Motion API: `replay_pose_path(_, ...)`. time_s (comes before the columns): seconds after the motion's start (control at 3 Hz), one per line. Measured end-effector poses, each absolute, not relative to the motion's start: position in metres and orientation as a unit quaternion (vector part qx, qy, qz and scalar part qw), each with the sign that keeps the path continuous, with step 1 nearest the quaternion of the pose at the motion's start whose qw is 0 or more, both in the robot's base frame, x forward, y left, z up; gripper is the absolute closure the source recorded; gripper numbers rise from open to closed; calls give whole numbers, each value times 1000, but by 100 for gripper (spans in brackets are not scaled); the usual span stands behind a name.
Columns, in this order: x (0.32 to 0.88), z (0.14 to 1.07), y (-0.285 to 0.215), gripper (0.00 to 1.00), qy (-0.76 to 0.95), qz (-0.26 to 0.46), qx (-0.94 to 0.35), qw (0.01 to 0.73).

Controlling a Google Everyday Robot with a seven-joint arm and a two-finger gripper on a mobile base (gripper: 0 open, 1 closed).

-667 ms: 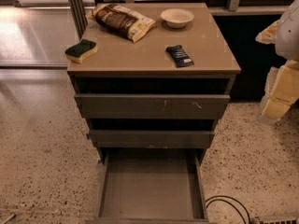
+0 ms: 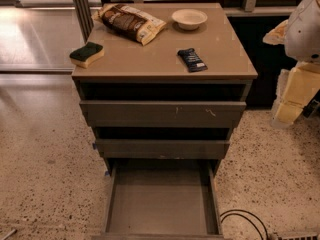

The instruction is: Place rxbar blueberry into bottom drawer

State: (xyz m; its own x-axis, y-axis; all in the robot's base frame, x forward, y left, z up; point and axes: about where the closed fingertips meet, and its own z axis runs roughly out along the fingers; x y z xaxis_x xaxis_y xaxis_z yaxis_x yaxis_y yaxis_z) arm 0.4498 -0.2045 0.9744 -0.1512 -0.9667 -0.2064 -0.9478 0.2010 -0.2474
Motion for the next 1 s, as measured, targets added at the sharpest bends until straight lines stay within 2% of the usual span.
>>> replay_pose_path(1.0, 552, 965, -135, 0, 658, -38, -738, 145)
